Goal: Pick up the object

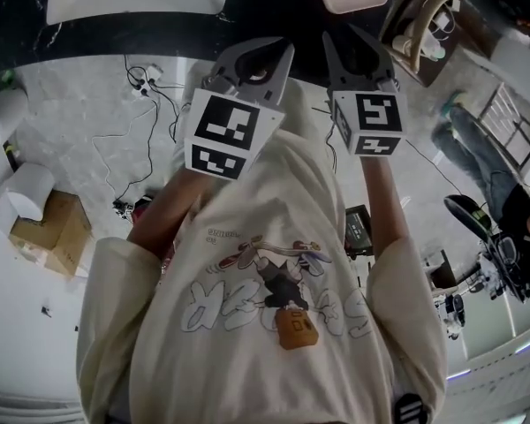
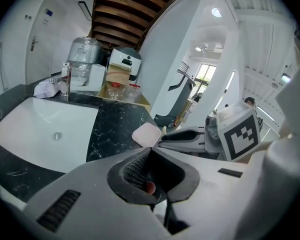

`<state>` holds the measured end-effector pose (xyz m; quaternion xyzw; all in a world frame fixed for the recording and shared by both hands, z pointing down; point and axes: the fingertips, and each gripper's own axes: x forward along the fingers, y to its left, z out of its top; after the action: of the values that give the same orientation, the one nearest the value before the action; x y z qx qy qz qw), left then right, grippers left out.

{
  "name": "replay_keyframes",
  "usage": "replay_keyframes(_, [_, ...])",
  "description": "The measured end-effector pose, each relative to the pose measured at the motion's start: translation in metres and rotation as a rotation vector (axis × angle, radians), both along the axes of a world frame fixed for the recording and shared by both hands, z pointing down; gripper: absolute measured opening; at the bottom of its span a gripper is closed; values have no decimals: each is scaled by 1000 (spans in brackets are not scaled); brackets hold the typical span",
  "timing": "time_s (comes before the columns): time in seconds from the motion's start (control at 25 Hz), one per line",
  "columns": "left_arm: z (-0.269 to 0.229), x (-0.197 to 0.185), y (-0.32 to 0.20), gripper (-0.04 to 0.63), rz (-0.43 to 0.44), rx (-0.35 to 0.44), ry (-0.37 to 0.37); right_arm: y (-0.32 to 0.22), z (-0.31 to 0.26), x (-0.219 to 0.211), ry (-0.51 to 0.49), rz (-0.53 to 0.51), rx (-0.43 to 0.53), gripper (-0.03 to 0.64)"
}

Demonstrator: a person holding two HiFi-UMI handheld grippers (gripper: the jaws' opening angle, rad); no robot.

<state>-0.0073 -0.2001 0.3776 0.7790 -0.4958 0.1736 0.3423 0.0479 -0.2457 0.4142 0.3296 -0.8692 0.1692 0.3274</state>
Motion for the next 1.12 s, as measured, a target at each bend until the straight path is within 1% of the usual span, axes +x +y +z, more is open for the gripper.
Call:
replay_keyframes(0.32, [26,1,-8,5,-7,-55,27,-19,18,-6,21,-3,-13,110])
replay_keyframes(0.52, [36,2,-15,5,-18,-73,38,-30,27,-10,34,-11,-19,110])
replay_keyframes(0.68, [44,3,-16,5,-22,-88,39,-32,41,-10,70,-32,-48,110])
replay_keyframes(0.84, [52,3,-17,5,-36,-96,41,-37,49,-14,82,-46,-30,110])
replay_keyframes(0.96, [56,2,-16,5,-43,-103,43,-39,54,-17,88,-52,-39,110])
replay_keyframes(1.12, [58,-5,-18,5,-55,-110,49,-42,61,-25,125,-73,-45,110])
